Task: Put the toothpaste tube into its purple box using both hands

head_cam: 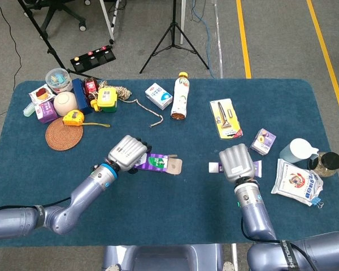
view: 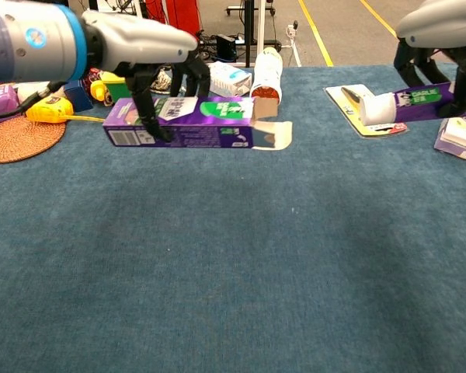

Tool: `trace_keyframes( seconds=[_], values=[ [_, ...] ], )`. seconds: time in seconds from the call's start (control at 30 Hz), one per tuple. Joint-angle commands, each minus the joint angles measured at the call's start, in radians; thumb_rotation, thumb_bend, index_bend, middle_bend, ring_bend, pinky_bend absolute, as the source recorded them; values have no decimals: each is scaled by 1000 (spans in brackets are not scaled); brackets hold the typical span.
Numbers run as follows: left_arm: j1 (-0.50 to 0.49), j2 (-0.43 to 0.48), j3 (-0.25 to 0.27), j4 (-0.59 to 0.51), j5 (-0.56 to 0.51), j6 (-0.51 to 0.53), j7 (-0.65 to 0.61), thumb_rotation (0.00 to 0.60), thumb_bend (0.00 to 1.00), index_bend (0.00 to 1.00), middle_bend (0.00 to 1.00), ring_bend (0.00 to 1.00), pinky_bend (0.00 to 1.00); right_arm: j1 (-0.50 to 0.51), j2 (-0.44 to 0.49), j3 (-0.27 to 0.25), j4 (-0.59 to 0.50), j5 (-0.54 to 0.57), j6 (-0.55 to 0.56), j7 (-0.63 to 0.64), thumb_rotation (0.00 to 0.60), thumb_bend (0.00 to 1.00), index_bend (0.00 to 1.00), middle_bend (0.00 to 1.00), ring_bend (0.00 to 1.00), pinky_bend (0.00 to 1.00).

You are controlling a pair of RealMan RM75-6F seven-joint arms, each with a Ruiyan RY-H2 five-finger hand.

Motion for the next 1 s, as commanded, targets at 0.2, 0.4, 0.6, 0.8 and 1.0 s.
trace_keyframes(
  seconds=[0.2, 0.4, 0.6, 0.8, 1.0],
  values=[
    [-88, -38, 14, -45, -100, 95, 72, 600, 214, 485, 419, 362, 612, 38, -48, 17, -20, 35, 50, -24, 600, 603, 576, 694, 695, 651],
    [-108, -50, 29, -53, -116, 122, 68, 600, 215, 485, 420, 362, 612, 55, -68, 31, -4, 63, 62, -23, 600, 604, 577, 696, 696, 651],
    [-121, -54, 30, -53, -127, 132, 53, 600, 215, 485, 419, 362, 612, 67, -81, 36, 12, 87, 66, -29, 600, 605, 579, 698, 698, 652],
    [-134, -60, 41, -60, -133, 144, 49, 600, 216, 485, 419, 362, 612, 78, -96, 51, 30, 118, 71, -25, 600, 605, 580, 700, 699, 654],
    [-145, -74, 45, -56, -147, 154, 38, 600, 215, 486, 419, 362, 612, 96, -121, 64, 41, 146, 93, -38, 600, 604, 583, 702, 702, 660]
  ],
)
